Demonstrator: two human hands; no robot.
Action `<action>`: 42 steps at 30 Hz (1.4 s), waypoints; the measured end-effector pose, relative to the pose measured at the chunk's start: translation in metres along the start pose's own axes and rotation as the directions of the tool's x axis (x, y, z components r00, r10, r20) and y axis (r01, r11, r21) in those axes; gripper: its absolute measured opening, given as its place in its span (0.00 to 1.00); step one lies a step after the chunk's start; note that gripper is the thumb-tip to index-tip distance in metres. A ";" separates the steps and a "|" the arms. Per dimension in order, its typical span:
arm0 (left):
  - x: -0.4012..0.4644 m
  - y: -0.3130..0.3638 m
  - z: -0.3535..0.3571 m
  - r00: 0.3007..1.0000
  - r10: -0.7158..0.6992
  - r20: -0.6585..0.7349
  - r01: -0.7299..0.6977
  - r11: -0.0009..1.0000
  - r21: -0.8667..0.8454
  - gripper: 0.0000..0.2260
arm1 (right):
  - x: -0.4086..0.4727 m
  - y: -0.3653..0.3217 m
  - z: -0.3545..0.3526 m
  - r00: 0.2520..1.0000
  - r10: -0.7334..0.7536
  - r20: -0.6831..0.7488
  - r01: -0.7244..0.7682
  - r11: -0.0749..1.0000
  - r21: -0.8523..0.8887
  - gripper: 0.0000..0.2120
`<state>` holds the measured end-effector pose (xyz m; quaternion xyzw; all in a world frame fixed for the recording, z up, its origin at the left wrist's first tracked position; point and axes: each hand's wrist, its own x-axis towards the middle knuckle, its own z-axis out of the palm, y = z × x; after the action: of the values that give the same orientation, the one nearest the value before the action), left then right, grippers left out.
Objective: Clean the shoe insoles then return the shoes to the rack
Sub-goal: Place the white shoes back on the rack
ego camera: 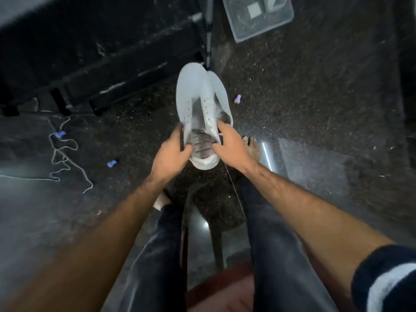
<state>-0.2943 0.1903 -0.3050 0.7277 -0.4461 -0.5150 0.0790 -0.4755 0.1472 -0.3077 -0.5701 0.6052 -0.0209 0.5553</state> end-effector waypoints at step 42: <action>0.002 0.113 -0.319 0.923 0.000 -0.384 -0.125 0.946 -0.300 0.21 | 0.102 -0.376 -0.068 0.961 -0.260 0.092 0.272 0.949 -0.158 0.16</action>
<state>-0.0966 0.0119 -0.0958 0.7762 -0.3564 -0.4270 0.2969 -0.2452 -0.0984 -0.1003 -0.6920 0.5026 -0.0244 0.5176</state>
